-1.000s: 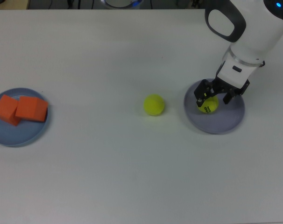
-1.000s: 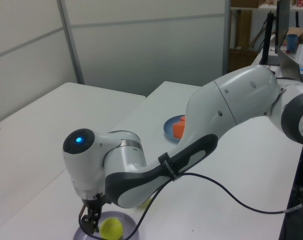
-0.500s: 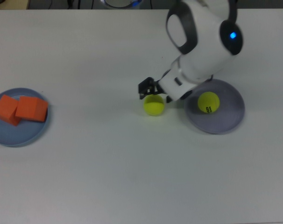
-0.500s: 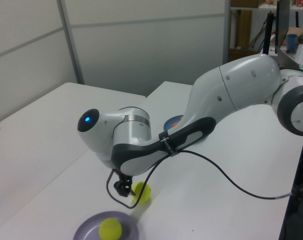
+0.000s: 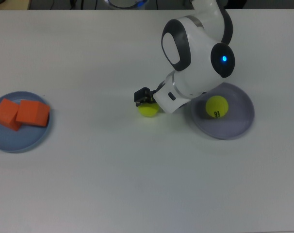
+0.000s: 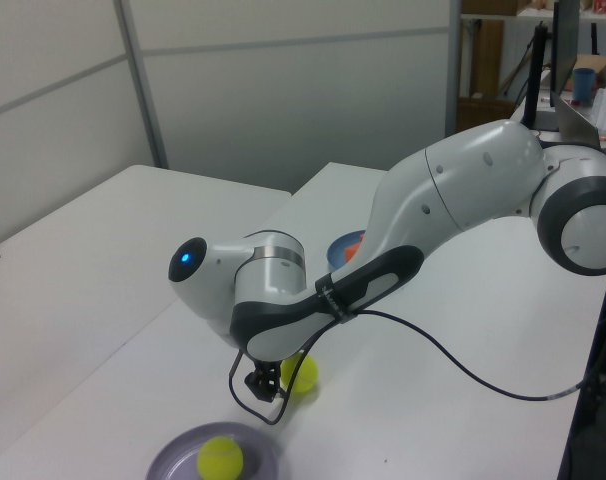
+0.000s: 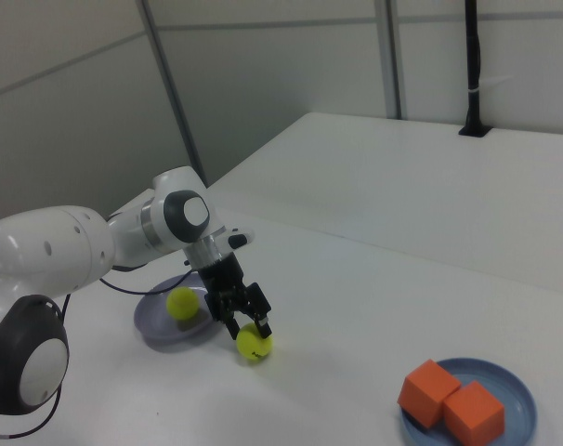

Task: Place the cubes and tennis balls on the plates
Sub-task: 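Move the gripper to the other tennis ball and grasp it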

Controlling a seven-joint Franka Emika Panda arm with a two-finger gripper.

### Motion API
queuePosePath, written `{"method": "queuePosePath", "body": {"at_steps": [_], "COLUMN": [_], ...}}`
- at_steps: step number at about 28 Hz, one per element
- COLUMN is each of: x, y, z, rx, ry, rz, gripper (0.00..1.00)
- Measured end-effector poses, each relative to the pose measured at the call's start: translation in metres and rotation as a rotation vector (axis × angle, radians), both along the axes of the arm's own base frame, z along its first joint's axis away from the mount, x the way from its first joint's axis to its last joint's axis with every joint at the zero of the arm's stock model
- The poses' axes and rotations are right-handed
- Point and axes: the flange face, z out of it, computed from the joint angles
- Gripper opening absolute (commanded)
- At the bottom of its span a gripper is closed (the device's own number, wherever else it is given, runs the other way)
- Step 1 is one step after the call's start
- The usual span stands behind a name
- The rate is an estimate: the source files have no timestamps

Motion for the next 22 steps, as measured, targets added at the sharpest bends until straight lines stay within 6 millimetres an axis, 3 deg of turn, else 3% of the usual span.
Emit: {"method": "queuePosePath", "body": {"at_steps": [1, 3, 5, 6, 7, 18, 22], "x": [-0.001, -0.002, -0.003, -0.003, -0.003, 0.000, 0.011], "y": [0.000, -0.001, -0.004, -0.006, -0.009, -0.014, -0.001], "z": [-0.002, -0.005, -0.010, -0.012, -0.016, -0.015, 0.004], "rx": [-0.002, -0.005, -0.011, -0.014, -0.017, -0.014, 0.047], "ry": [0.003, 0.009, 0.018, 0.022, 0.028, 0.024, -0.050], "rz": [0.000, 0.000, -0.003, -0.005, -0.009, -0.016, 0.006], "gripper": [0.98, 0.76, 0.43, 0.14, 0.01, 0.00, 0.00]}}
